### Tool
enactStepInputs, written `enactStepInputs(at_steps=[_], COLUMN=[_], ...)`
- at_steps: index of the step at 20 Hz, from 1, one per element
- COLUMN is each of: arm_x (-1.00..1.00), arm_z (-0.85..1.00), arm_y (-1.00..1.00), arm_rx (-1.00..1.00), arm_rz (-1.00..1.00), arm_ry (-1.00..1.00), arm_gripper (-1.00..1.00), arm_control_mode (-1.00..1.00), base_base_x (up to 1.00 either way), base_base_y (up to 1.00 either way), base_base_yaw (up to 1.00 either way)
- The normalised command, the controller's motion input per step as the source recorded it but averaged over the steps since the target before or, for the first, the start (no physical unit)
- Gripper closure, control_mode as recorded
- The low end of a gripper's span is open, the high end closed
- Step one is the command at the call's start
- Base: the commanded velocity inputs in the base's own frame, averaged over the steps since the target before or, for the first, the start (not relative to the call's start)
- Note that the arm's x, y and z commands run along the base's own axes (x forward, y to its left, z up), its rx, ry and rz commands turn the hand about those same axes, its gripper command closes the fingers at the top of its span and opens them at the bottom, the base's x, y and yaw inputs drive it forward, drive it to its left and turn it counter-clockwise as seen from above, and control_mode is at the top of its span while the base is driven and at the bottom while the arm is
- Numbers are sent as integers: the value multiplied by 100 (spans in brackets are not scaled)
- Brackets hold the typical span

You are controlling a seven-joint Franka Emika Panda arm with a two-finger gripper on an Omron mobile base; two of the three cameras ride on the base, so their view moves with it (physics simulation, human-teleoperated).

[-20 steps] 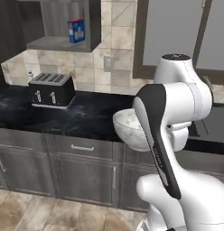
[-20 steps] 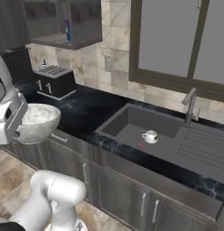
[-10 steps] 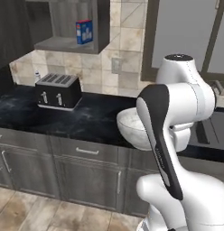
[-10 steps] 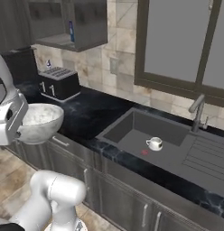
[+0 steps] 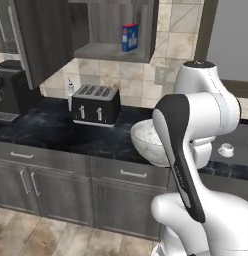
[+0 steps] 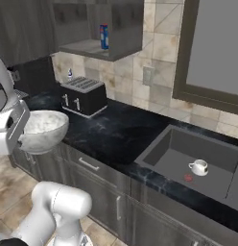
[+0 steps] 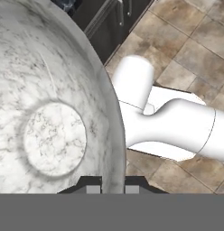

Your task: Pick the mug and place it in the sink. Pick the bowl and place it in the open cabinet and then close the cabinet.

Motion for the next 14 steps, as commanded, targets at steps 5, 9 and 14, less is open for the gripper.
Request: enactStepInputs(at_steps=[5, 9, 14], arm_x=[0, 0, 0], arm_z=[0, 0, 0], arm_y=[0, 0, 0], arm_rx=[0, 0, 0], arm_rz=[0, 0, 0], arm_ry=[0, 0, 0], arm_gripper=[100, 100, 100], arm_control_mode=[100, 100, 100], base_base_x=[29, 15, 17], base_base_y=[21, 0, 0], base_base_yaw=[1, 2, 3])
